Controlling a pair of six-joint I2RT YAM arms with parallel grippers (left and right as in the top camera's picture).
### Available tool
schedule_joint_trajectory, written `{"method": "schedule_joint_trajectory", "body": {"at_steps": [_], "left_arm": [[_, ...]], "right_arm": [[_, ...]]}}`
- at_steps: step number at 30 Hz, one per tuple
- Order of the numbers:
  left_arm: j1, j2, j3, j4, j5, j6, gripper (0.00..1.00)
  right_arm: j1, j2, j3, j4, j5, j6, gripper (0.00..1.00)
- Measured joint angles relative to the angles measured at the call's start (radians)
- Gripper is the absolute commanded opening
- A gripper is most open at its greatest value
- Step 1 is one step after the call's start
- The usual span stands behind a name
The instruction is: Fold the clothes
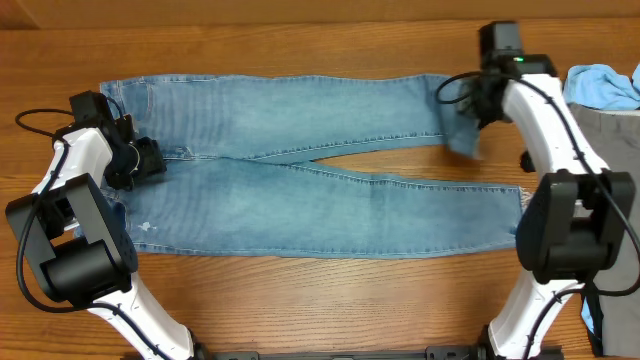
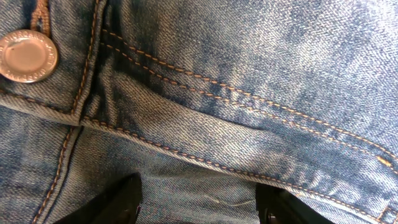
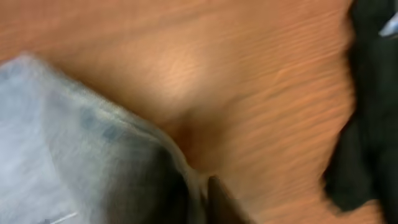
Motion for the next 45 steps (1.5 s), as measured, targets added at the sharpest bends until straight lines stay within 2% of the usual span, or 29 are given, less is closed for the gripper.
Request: {"method": "schedule_joint_trajectory", "body": {"at_steps": [4, 6, 7, 9, 12, 15, 18, 19, 21, 23, 24, 31, 45], "left_arm": [[0.0, 0.0, 0.0, 0.0, 0.0, 0.0, 0.64], [0.0, 0.0, 0.0, 0.0, -0.001, 0.0, 0.64], [0.0, 0.0, 0.0, 0.0, -0.002, 0.0, 0.64], [0.0, 0.0, 0.0, 0.0, -0.004, 0.0, 0.64], [0.0, 0.0, 0.0, 0.0, -0.008, 0.0, 0.64], [0.0, 0.0, 0.0, 0.0, -0.01, 0.0, 0.57], [0.0, 0.0, 0.008, -0.011, -0.02, -0.003, 0.52], [0.0, 0.0, 0.022, -0.031, -0.024, -0.006, 0.48], [0.0, 0.002, 0.065, -0.076, -0.034, -0.021, 0.38], [-0.001, 0.002, 0.139, -0.1, -0.045, -0.026, 0.17], [-0.001, 0.002, 0.162, -0.097, -0.046, -0.031, 0.15], [-0.027, 0.002, 0.197, -0.065, -0.04, -0.038, 0.16], [-0.031, 0.002, 0.136, -0.023, -0.08, -0.041, 0.16]], "right_arm": [[-0.058, 0.0, 0.0, 0.105, 0.008, -0.02, 0.29], [-0.077, 0.0, 0.0, 0.143, 0.024, -0.027, 0.4], [-0.086, 0.0, 0.0, 0.153, 0.032, -0.039, 0.5], [-0.099, 0.0, 0.005, 0.155, 0.045, -0.078, 0.58], [-0.103, 0.0, 0.025, 0.128, 0.071, -0.106, 0.58], [-0.102, 0.0, 0.065, 0.089, 0.053, -0.127, 0.46], [-0.102, 0.0, 0.1, 0.06, -0.05, -0.138, 0.11], [-0.102, 0.0, 0.104, 0.053, -0.096, -0.14, 0.04], [-0.102, 0.0, 0.105, 0.037, -0.17, -0.145, 0.04], [-0.101, 0.0, 0.096, 0.04, -0.237, -0.146, 0.04], [-0.101, 0.0, 0.092, 0.043, -0.254, -0.146, 0.04], [-0.101, 0.006, -0.025, 0.084, -0.319, -0.147, 0.04], [-0.095, 0.152, -0.084, 0.075, -0.301, -0.154, 0.04]]}}
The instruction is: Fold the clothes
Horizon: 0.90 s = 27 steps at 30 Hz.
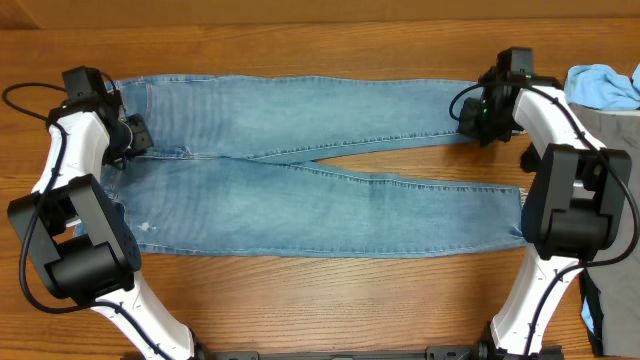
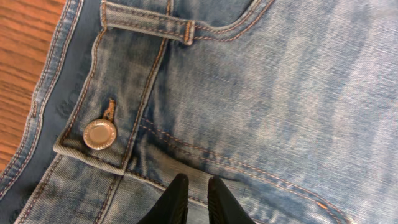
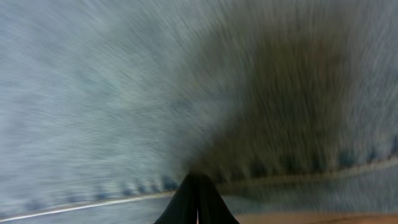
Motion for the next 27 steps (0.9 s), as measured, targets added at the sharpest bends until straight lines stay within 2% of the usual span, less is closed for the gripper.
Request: {"method": "schedule_joint_trajectory", "body": {"at_steps": [4, 9, 15, 27], "left_arm": [[0.0, 0.019, -0.007, 0.013, -0.011, 0.0, 0.14], [-0.001, 0.074, -0.003, 0.03, -0.025, 0.016, 0.07], [-0.009, 0.076, 0.003, 0.025, -0.056, 0.023, 0.06], [-0.008, 0.084, 0.029, 0.003, -0.028, 0.023, 0.1]], "right_arm": [[0.0, 0.008, 0.0, -0.03, 0.06, 0.001, 0.04], [0.01, 0.008, 0.006, -0.108, 0.145, 0.004, 0.04], [0.008, 0.001, 0.008, -0.148, 0.175, 0.051, 0.04], [0.005, -0.075, 0.01, 0.065, 0.175, 0.079, 0.04]]}}
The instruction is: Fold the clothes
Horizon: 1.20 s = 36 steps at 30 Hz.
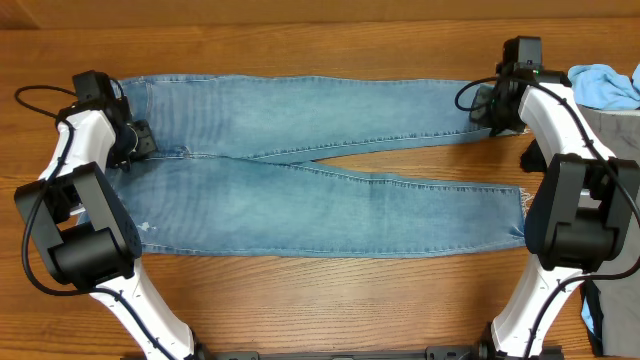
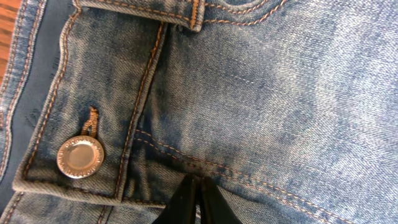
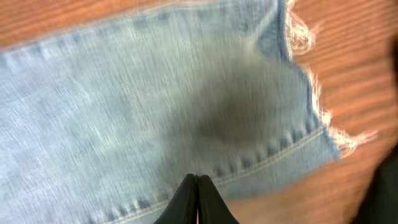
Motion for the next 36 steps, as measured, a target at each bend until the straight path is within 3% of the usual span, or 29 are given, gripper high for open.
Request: {"method": "schedule_joint_trajectory", "body": {"at_steps": [5, 15, 25, 36], "left_arm": [[0.002, 0.0, 0.002, -0.006, 0.023, 0.001, 0.13], [0.002, 0.0, 0.004, -0.015, 0.027, 0.001, 0.09], [0.002, 0.002, 0.007, -0.021, 0.03, 0.003, 0.09], [0.0, 0.002, 0.008, -0.027, -0.03, 0.048, 0.11]], "right_arm": [[0.0, 0.002, 0.0, 0.062, 0.0, 0.002, 0.04], [0.0, 0.114, 0.017, 0.048, 0.001, 0.003, 0.04], [0.0, 0.128, 0.07, -0.227, -0.005, 0.019, 0.04], [0.003, 0.127, 0.07, -0.373, 0.087, 0.051, 0.04]]}}
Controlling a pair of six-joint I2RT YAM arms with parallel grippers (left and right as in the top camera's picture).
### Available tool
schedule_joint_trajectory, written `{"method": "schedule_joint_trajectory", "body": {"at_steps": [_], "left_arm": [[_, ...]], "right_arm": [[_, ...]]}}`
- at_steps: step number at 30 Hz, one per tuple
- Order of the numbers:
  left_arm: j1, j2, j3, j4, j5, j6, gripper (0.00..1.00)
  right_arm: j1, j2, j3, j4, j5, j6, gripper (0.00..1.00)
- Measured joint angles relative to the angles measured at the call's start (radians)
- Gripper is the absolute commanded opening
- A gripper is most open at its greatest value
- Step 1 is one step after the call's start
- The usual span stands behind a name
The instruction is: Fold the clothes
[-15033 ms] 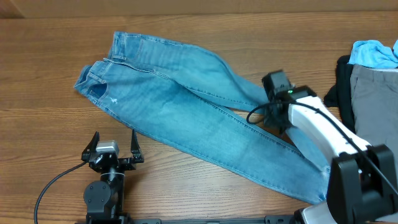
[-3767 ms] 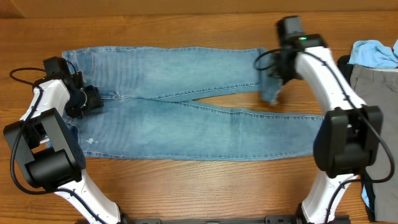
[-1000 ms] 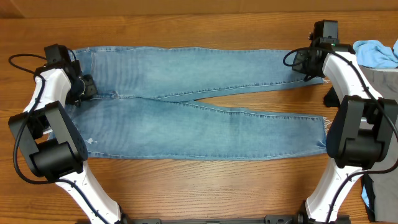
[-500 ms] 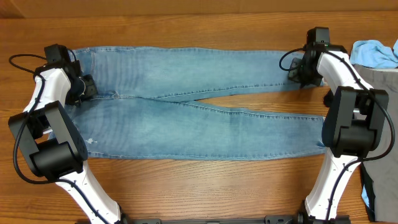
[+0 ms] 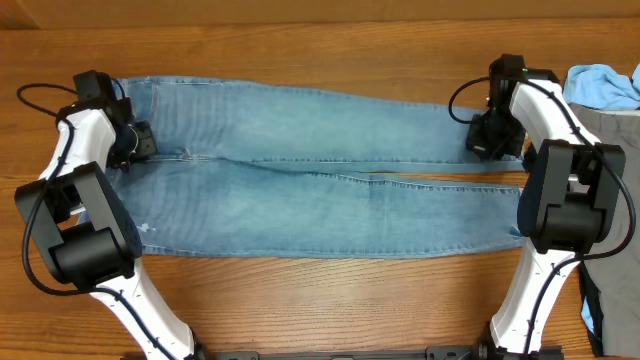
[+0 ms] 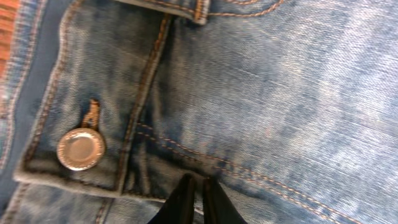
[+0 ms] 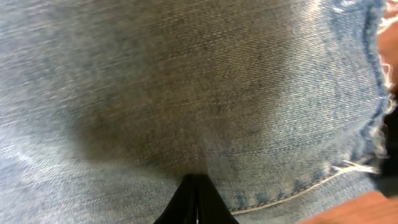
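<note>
A pair of light blue jeans (image 5: 320,190) lies flat across the wooden table (image 5: 300,300), waist to the left, the two legs side by side and almost touching. My left gripper (image 5: 133,146) sits at the fly; in the left wrist view it (image 6: 194,186) is shut, pinching denim just right of the metal button (image 6: 80,149). At the far end of the upper leg, my right gripper (image 5: 490,138) is on the hem. The right wrist view shows it (image 7: 197,182) shut, tips pressed into the denim near the frayed hem (image 7: 373,93).
A blue cloth (image 5: 603,85) lies on a grey garment pile (image 5: 615,140) at the right edge, just past the right arm. More dark fabric (image 5: 592,305) hangs at the lower right. Black cables loop beside both wrists.
My right gripper has moved toward the front with the upper leg's hem, so the gap between the two legs has closed. The left gripper stays shut at the fly.
At first my right gripper held the upper leg's hem lifted and folded back, and my left gripper stood open over the fly. Then the leg lay stretched flat and the left gripper was shut at the fly. Now the upper leg lies against the lower one.
</note>
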Motion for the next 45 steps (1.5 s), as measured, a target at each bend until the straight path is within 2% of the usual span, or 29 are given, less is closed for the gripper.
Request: {"method": "schedule_joint_trajectory", "body": {"at_steps": [7, 14, 19, 23, 27, 30, 34, 42, 45], "left_arm": [[0.002, 0.0, 0.0, 0.042, -0.059, 0.026, 0.13], [0.039, 0.002, 0.004, 0.045, -0.06, 0.031, 0.09], [0.042, 0.008, 0.113, -0.054, -0.077, 0.034, 0.17], [0.047, 0.007, 0.26, -0.108, -0.085, 0.03, 0.15], [0.047, -0.001, 0.331, -0.122, -0.007, 0.028, 0.13], [0.047, -0.002, 0.328, -0.117, 0.063, 0.021, 0.12], [0.045, -0.002, 0.29, -0.052, 0.127, 0.015, 0.12], [0.045, -0.002, 0.13, 0.14, 0.15, 0.004, 0.11], [0.045, -0.002, 0.072, 0.165, 0.145, -0.001, 0.11]], "right_arm": [[-0.003, -0.002, -0.013, 0.112, 0.064, 0.019, 0.04], [-0.045, 0.0, -0.013, 0.197, 0.08, 0.008, 0.04], [-0.061, 0.037, 0.076, 0.079, 0.072, 0.002, 0.04], [-0.075, 0.08, 0.211, -0.049, 0.064, 0.0, 0.04], [-0.082, 0.084, 0.356, -0.1, -0.038, -0.011, 0.04], [-0.08, 0.084, 0.386, -0.09, -0.175, -0.054, 0.04], [-0.07, 0.084, 0.385, -0.082, -0.259, -0.079, 0.04], [-0.02, 0.084, 0.385, -0.021, -0.303, -0.095, 0.04], [0.003, 0.084, 0.385, -0.011, -0.307, -0.097, 0.04]]}}
